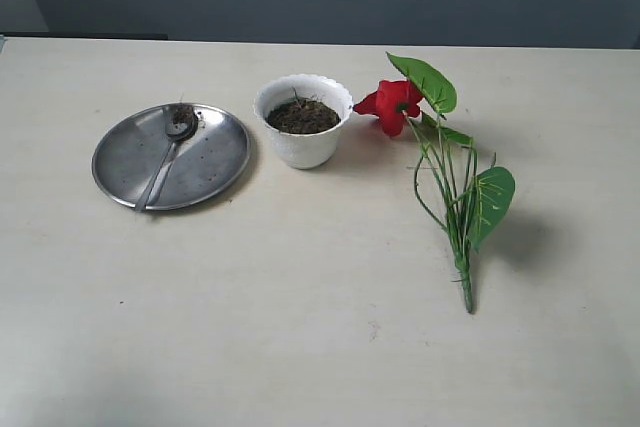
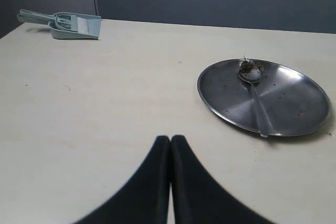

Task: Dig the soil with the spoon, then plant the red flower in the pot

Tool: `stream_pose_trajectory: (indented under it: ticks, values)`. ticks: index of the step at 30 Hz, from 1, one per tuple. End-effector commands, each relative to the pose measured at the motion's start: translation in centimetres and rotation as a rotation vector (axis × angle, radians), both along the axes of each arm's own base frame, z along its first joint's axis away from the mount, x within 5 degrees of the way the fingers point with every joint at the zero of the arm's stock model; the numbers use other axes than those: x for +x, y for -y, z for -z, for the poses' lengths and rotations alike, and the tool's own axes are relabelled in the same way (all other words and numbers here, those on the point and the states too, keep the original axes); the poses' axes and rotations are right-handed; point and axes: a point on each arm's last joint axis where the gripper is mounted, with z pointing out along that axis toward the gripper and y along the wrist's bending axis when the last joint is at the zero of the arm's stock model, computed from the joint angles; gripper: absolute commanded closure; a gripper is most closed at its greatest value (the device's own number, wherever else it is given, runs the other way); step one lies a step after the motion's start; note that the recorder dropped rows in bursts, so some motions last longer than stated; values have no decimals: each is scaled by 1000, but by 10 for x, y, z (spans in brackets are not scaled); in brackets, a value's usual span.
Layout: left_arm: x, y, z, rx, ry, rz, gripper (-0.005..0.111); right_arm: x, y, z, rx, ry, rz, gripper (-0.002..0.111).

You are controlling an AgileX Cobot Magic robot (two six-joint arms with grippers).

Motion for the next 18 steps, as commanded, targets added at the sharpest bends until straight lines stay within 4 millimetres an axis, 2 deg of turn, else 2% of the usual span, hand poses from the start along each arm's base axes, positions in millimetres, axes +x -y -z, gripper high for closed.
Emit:
stream_pose_trajectory:
  ticks: [1, 18]
  values:
    - [0, 1, -1, 21, 19, 18, 106, 0, 0, 0, -2, 6, -2, 108]
    - [0, 1, -1, 31, 19, 20, 106, 0, 0, 0, -2, 6, -2, 108]
